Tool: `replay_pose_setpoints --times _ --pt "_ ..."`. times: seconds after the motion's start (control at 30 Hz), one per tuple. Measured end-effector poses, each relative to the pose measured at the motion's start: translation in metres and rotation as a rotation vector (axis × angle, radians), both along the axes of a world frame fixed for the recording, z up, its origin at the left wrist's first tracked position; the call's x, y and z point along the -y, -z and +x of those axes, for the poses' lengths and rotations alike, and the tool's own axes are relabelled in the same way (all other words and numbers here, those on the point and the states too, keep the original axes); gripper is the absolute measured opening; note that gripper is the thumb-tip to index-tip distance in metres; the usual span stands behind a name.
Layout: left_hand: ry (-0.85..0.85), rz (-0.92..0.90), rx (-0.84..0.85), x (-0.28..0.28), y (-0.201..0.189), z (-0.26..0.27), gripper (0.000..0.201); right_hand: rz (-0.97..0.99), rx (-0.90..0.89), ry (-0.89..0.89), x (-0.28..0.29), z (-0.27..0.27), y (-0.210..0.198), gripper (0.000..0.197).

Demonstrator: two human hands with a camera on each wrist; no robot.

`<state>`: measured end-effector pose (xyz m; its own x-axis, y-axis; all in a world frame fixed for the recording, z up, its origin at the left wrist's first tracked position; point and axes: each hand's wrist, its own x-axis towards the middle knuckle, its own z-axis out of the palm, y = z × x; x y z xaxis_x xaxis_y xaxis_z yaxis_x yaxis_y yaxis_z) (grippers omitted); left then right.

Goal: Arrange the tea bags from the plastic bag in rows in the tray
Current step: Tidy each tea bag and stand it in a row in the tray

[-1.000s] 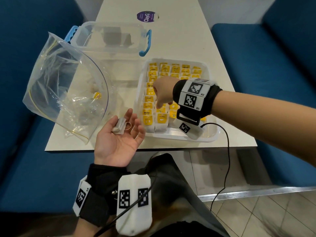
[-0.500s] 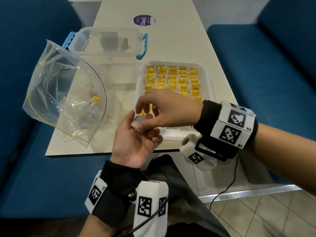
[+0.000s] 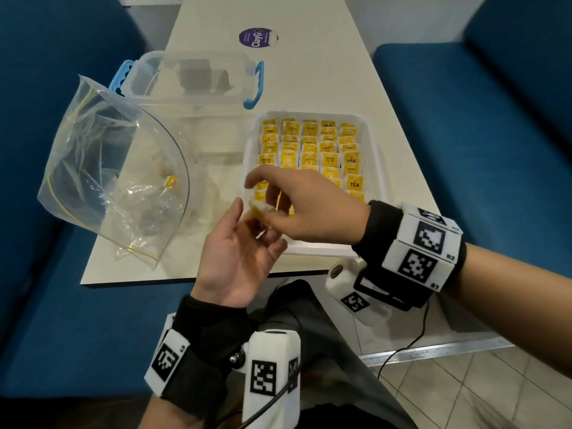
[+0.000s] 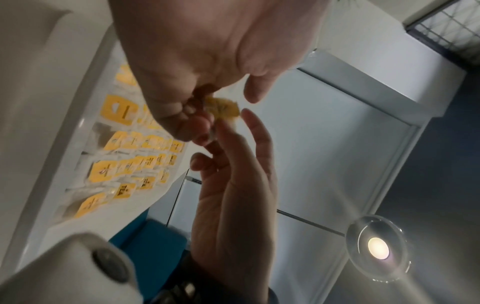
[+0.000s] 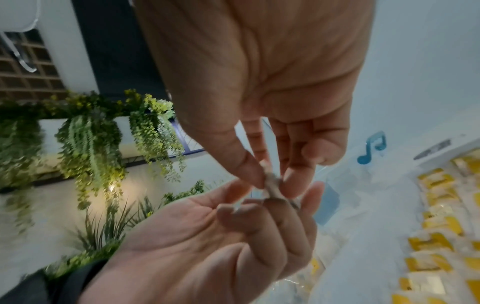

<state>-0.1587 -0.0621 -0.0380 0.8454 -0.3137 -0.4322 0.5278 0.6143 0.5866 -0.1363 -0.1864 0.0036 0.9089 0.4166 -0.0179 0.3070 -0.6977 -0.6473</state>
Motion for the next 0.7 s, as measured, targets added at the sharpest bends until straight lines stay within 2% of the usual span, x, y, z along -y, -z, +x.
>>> replay_pose_setpoints --times 0.07,0.17,0.47,0.6,0.7 --pt "-0.057 0.063 0.006 0.0 0.001 0.001 0.03 0.015 0.006 0.033 0.003 0.0 0.0 0.035" --pt "-0.11 0.141 0.027 0.0 0.002 0.003 0.018 0.012 0.003 0.061 0.006 0.002 0.001 0.029" --pt "-0.229 0.25 0.062 0.003 0.001 0.001 0.009 0.036 0.051 0.095 0.008 0.001 -0.003 0.027" --pt "-0.201 0.286 0.066 0.004 0.003 -0.001 0.006 0.094 0.037 0.144 0.009 0.003 0.003 0.019" --pt "-0.101 0.388 0.119 0.001 0.006 -0.003 0.005 0.105 0.035 0.19 0.012 0.007 0.003 0.015"
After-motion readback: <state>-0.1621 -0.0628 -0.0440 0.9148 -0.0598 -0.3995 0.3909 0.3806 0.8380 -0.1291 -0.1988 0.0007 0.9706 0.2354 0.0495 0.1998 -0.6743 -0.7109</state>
